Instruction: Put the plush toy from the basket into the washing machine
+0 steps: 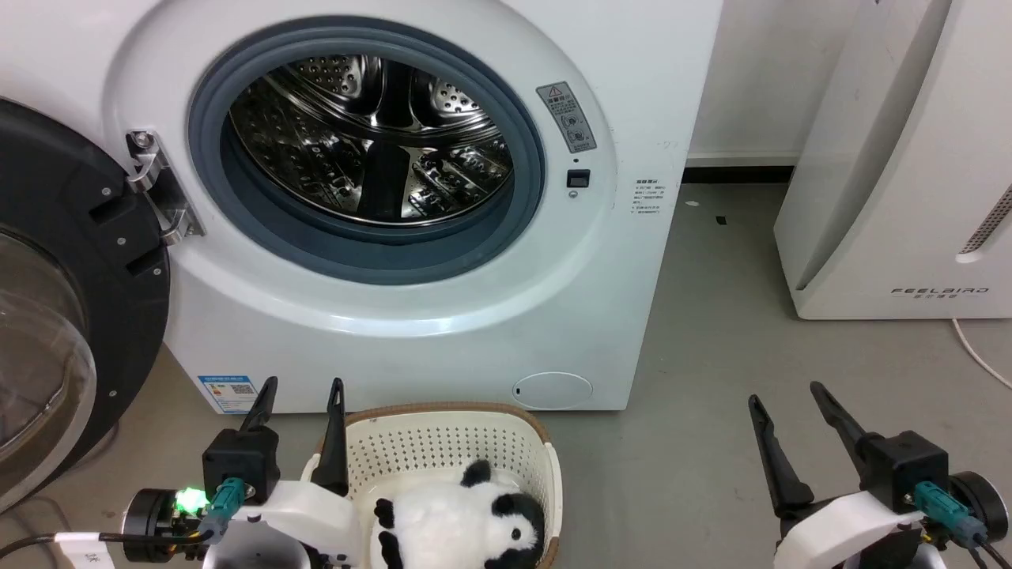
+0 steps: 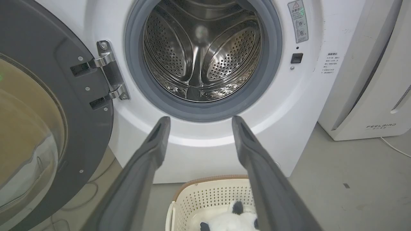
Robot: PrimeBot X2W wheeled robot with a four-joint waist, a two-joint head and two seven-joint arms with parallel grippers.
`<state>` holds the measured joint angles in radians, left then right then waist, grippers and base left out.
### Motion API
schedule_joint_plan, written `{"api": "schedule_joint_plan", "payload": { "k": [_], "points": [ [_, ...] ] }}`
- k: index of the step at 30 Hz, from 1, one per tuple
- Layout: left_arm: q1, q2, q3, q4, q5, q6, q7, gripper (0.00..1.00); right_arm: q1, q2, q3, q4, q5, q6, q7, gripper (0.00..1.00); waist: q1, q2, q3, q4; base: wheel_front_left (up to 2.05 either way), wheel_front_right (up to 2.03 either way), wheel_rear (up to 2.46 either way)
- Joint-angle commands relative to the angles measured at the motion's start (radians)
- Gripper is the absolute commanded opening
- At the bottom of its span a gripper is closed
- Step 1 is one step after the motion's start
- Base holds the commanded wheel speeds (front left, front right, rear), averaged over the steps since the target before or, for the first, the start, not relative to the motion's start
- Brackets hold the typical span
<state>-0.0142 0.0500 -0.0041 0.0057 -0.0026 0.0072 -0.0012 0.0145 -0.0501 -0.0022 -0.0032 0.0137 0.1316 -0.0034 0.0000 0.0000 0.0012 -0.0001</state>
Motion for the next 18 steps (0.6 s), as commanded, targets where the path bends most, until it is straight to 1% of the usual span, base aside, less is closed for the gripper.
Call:
{"api": "schedule_joint_plan", "payload": {
  "k": [1,10,18],
  "points": [
    [-0.003,0.000,-0.002,0.003,-0.005,0.008,-0.011,1.00,0.000,0.000,-0.006,-0.004,0.012,0.000,-0.010,1.00,0.0000,0.0000,0.001,0.000,0.00,0.00,0.00],
    [-0.023,0.000,-0.011,0.030,-0.009,0.016,-0.029,1.00,-0.003,0.000,-0.014,-0.017,0.038,0.000,-0.028,1.00,0.0000,0.0000,0.014,-0.002,0.00,0.00,0.00],
    [-0.064,0.001,-0.026,0.109,-0.013,0.003,-0.044,1.00,-0.014,0.000,-0.014,-0.027,0.055,0.000,-0.043,1.00,0.0000,0.0000,0.041,-0.012,0.00,0.00,0.00]
  ]
}}
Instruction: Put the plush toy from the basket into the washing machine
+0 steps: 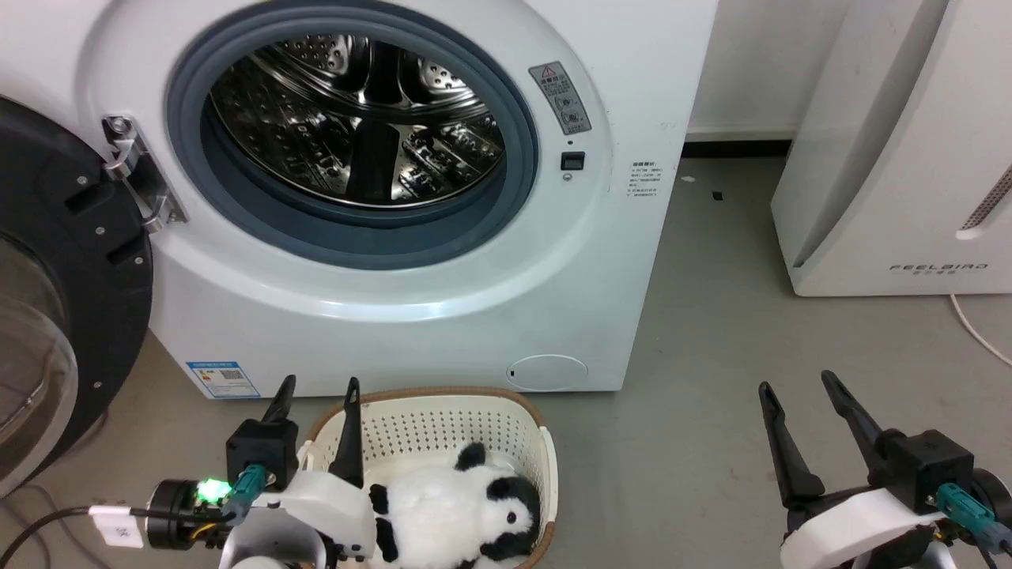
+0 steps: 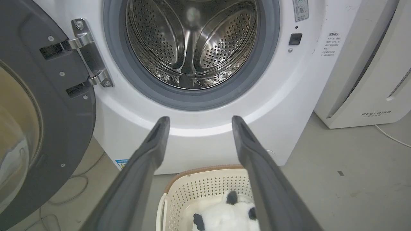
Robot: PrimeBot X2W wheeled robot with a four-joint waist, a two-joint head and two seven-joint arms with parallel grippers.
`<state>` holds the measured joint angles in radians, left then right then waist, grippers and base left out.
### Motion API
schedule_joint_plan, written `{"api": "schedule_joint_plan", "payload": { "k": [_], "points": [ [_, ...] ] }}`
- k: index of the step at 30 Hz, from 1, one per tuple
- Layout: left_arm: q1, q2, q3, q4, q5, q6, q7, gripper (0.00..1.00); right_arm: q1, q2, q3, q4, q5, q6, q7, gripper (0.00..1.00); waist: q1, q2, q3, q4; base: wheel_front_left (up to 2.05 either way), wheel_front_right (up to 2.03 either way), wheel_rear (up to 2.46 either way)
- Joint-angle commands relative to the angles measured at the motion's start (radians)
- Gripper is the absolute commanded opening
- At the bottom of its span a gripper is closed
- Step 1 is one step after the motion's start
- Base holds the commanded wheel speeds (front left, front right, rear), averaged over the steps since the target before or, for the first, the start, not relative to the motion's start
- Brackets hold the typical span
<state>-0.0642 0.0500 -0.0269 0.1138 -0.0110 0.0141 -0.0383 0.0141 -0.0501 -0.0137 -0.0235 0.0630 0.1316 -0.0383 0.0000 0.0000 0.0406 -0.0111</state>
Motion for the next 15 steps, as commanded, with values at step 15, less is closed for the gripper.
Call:
{"api": "schedule_joint_plan", "payload": {
  "k": [15],
  "points": [
    [-0.169,0.019,-0.025,0.238,-0.023,-0.023,-0.015,1.00,-0.064,0.000,0.007,-0.034,0.049,0.000,-0.039,1.00,0.0000,0.0000,0.122,-0.039,0.00,0.00,0.00]
  ]
}}
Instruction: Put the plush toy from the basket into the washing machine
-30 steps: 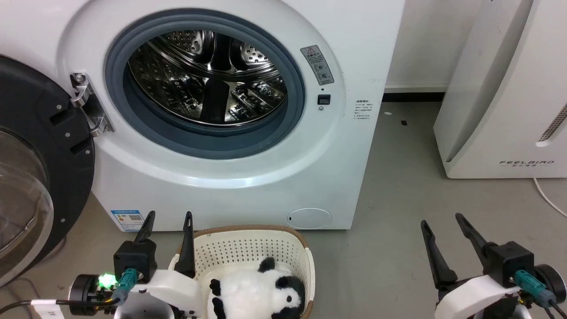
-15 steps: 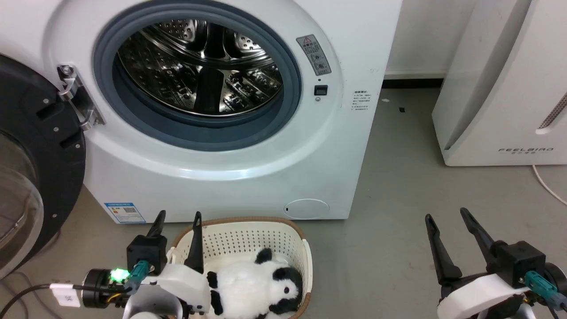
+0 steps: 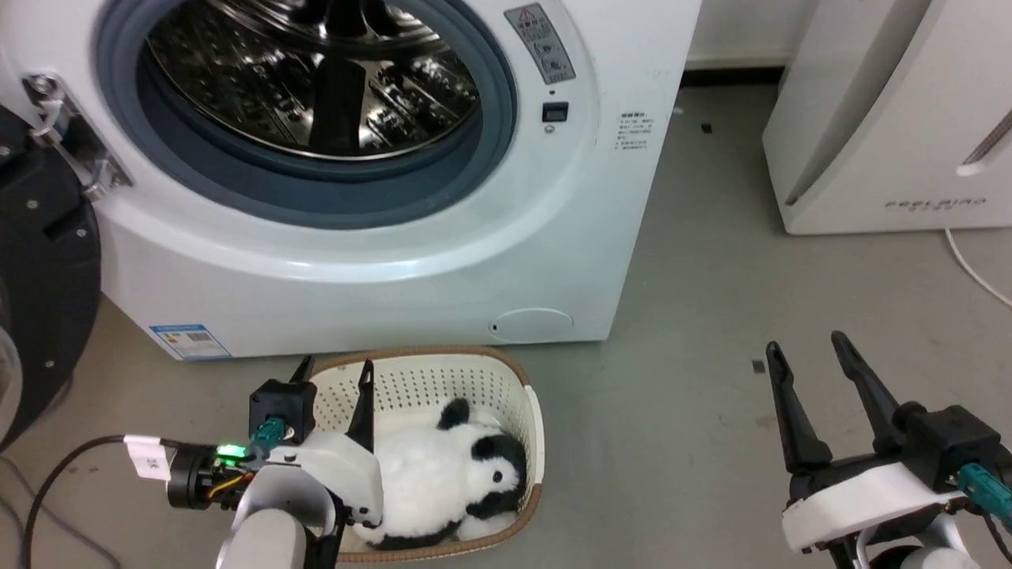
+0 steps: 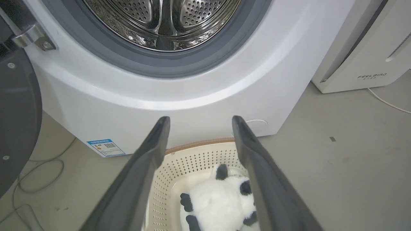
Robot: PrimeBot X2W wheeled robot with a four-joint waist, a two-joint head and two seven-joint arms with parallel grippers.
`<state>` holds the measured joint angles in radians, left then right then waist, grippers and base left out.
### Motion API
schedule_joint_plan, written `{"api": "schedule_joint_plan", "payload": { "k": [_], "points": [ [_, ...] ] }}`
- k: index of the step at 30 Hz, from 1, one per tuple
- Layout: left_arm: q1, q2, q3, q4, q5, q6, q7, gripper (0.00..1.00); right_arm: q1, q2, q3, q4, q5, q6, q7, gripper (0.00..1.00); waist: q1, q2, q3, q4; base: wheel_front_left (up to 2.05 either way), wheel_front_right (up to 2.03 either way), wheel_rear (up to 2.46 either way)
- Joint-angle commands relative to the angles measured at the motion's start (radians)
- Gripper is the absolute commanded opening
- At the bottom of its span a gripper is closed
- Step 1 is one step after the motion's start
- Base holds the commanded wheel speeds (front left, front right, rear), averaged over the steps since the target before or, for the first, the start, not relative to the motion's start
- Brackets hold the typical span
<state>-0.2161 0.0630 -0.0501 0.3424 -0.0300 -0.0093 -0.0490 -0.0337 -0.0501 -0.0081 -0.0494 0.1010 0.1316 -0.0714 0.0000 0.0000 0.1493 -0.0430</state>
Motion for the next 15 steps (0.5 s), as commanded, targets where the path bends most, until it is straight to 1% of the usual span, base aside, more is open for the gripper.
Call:
{"api": "schedule_joint_plan", "payload": {
  "k": [1,15],
  "points": [
    [-0.028,0.009,-0.003,0.024,-0.005,0.000,-0.002,1.00,-0.021,0.000,0.002,-0.010,0.015,0.000,-0.008,1.00,0.0000,0.0000,0.024,-0.010,0.00,0.00,0.00],
    [-0.170,0.054,-0.021,0.188,-0.029,-0.010,0.065,1.00,-0.083,0.000,0.001,-0.042,0.073,0.000,-0.037,1.00,0.0000,0.0000,0.204,-0.057,0.00,0.00,0.00]
  ]
}}
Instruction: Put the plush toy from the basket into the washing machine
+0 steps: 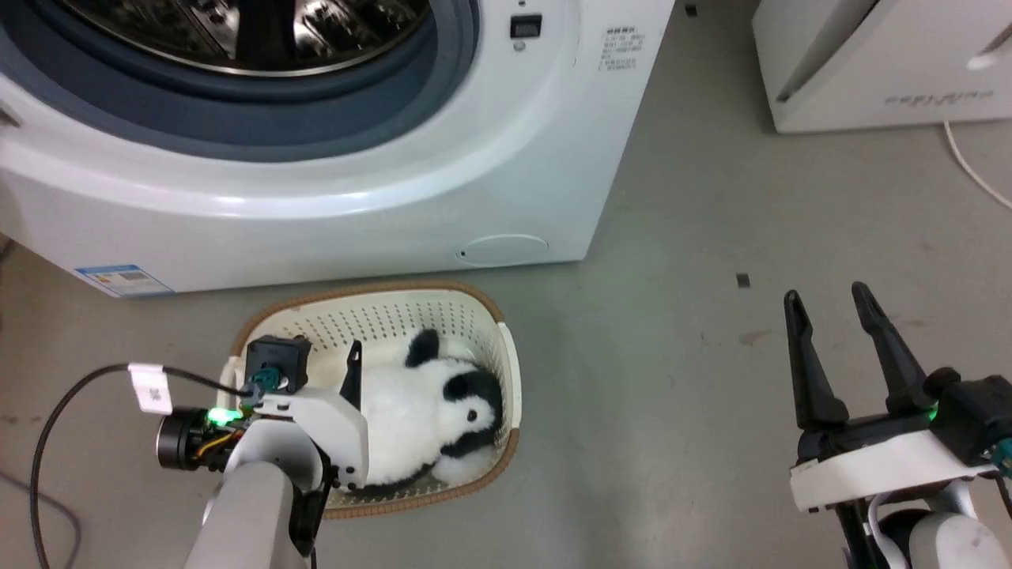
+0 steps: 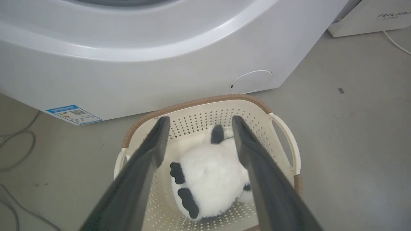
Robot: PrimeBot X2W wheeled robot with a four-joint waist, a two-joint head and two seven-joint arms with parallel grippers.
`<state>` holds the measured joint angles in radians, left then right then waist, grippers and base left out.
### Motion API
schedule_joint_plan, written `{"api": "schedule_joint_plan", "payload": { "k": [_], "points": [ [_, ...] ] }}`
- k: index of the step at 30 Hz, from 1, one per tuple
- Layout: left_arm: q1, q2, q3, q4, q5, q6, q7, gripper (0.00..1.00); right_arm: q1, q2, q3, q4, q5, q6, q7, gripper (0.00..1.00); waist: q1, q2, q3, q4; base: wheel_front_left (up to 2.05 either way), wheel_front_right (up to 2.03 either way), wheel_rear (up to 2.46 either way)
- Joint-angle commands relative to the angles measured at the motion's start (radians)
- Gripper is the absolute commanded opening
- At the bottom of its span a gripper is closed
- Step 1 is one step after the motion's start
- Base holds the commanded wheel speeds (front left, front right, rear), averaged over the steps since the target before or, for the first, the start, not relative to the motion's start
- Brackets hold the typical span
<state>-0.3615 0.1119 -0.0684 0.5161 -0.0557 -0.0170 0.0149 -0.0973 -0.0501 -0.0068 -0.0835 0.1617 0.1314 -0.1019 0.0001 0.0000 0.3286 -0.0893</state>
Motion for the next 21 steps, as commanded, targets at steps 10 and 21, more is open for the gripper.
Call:
{"api": "schedule_joint_plan", "payload": {
  "k": [10,21],
  "points": [
    [-0.131,0.042,-0.026,0.119,-0.013,-0.005,0.062,1.00,-0.065,0.000,0.001,-0.038,0.047,0.000,-0.027,1.00,-0.0001,0.0000,0.156,-0.033,0.00,0.00,0.00],
    [-0.251,0.075,-0.060,0.233,-0.028,-0.028,0.164,1.00,-0.108,0.000,-0.005,-0.076,0.074,0.000,-0.050,1.00,-0.0001,0.0000,0.293,-0.050,0.00,0.00,0.00]
  ]
}}
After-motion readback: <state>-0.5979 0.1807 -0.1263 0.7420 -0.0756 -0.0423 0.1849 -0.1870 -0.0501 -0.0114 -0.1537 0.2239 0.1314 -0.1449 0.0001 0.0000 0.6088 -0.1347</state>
